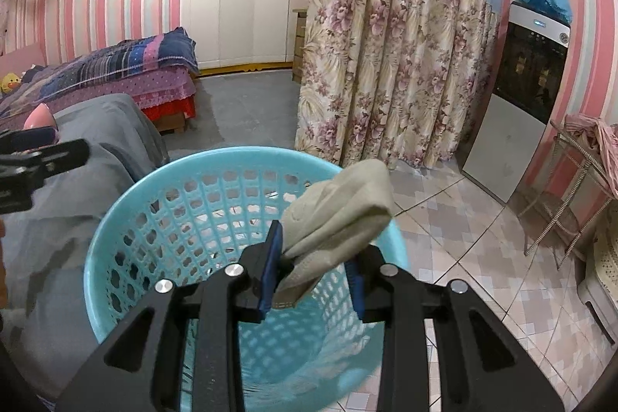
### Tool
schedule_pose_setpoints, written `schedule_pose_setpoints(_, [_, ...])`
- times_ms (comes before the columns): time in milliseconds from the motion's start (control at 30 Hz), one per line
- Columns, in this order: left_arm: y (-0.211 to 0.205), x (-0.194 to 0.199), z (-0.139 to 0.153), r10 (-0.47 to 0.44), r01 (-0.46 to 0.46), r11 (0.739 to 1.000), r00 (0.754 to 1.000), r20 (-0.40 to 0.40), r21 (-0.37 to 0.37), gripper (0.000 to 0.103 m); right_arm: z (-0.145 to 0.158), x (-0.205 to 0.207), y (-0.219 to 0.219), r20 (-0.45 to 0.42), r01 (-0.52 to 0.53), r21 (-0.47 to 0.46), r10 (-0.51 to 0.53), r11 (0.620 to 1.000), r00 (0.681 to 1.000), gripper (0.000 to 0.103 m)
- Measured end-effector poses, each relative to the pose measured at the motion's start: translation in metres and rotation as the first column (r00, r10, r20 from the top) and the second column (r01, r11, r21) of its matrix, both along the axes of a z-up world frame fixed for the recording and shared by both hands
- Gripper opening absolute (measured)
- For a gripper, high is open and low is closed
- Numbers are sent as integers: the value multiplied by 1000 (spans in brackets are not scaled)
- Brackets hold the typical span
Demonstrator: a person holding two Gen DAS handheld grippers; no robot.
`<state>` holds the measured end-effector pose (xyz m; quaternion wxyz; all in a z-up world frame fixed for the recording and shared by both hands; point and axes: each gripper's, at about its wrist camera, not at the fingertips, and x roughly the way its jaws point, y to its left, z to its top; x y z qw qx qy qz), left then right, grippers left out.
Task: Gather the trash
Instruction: 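Open the left tool over the basket while the right tool releases the mask, then move both open tools back over the table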
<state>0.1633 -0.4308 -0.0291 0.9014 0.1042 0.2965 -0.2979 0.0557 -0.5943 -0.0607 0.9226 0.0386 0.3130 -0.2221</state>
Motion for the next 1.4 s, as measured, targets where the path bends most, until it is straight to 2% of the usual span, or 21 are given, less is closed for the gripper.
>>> schedule_pose_setpoints(33, [7, 1, 1, 13, -13, 1000, 1000, 6, 4, 94, -1, 2, 0, -3, 4, 0, -4, 1000, 1000, 48])
schedule_pose_setpoints(100, [19, 1, 2, 32, -32, 999, 999, 13, 9, 95, -4, 6, 2, -12, 16, 16, -16, 1000, 1000, 76])
schedule_pose_setpoints(167, [32, 0, 4, 54, -55, 998, 998, 23, 11, 95, -5, 6, 2, -13, 31, 30, -31, 999, 999, 78])
schedule_pose_setpoints(300, [55, -2, 10, 90, -90, 996, 995, 37, 1, 96, -3, 3, 4, -6, 71, 31, -71, 997, 997, 91])
schedule_pose_setpoints(367, [68, -5, 15, 107, -107, 994, 993, 44, -6, 97, 0, 2, 7, -1, 76, 33, -76, 997, 997, 95])
schedule_pose_setpoints(633, [114, -13, 35, 176, -174, 984, 983, 57, -39, 97, 22, 7, 37, 40, 67, 4, -67, 998, 997, 97])
schedule_pose_setpoints(867, [173, -23, 57, 247, -243, 969, 965, 87, -50, 97, 46, 15, 94, 96, 3, -15, -1, 1000, 995, 98])
schedule_pose_setpoints(1167, [271, -36, 65, 381, -376, 924, 921, 82, -65, 97, 62, 29, 193, 135, -147, -4, 147, 989, 980, 98])
schedule_pose_setpoints(1400, [337, -45, 54, 476, -473, 879, 878, 56, -64, 97, 54, 40, 258, 104, -221, 2, 219, 975, 970, 98])
